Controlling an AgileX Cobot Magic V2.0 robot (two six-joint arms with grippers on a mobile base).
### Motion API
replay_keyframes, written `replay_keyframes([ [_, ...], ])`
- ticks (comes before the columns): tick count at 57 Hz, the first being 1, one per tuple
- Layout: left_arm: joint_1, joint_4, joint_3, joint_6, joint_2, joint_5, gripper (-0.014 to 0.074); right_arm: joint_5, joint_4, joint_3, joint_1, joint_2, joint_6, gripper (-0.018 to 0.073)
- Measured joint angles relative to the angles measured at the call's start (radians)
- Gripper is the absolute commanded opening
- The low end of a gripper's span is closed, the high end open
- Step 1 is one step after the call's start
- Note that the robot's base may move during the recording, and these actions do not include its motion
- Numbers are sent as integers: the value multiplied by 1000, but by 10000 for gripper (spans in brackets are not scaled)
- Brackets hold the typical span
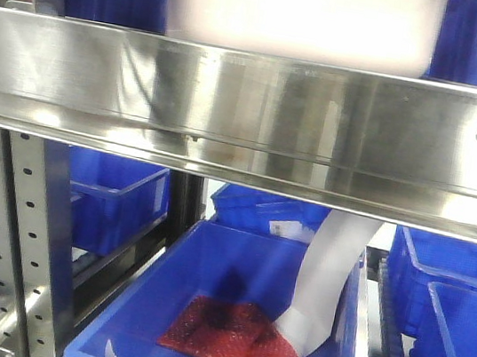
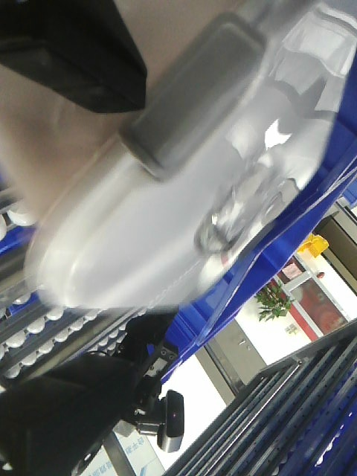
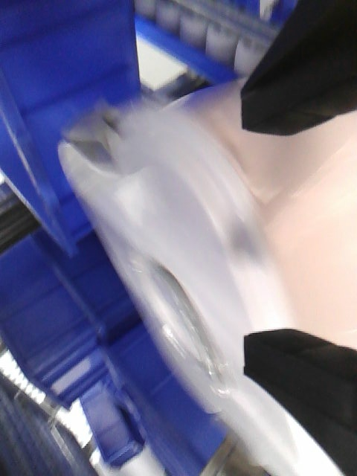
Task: Grab white bin and place on right shelf
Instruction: 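Push the bin onto the upper shelf rollers and open both grippers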
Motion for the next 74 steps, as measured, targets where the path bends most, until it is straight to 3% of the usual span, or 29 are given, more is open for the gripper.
replay_keyframes([
  [12, 24, 44, 0, 4, -34, 62, 561, 10, -58, 0, -9, -36, -7, 629],
  [17, 24, 51, 0, 9, -71, 128, 504, 42, -63, 0, -9, -72, -7, 573],
  [25, 24, 57, 0, 10, -143, 180, 272, 111, -68, 0, -9, -148, -7, 312],
  [31, 24, 69, 0, 10, -190, 181, 16, 163, -71, 0, -9, -208, -7, 74],
  [34, 24, 88, 0, 10, -215, 181, -138, 191, -78, 0, -9, -243, 2, 66],
  [43, 24, 197, 0, 2, -296, 192, -120, 221, -143, 0, -9, -339, 64, 75],
  [48, 24, 311, -2, -55, -340, 203, -120, 216, -258, 0, -9, -404, 130, 75],
  [63, 22, 952, 35, -432, -522, 86, -120, 97, -719, 123, -9, -624, 421, 75],
  [69, 22, 1156, 113, -584, -599, 9, -120, 47, -868, 211, -9, -705, 523, 75],
  [74, 22, 1304, 225, -662, -678, -51, -120, 22, -973, 296, -9, -766, 580, 75],
])
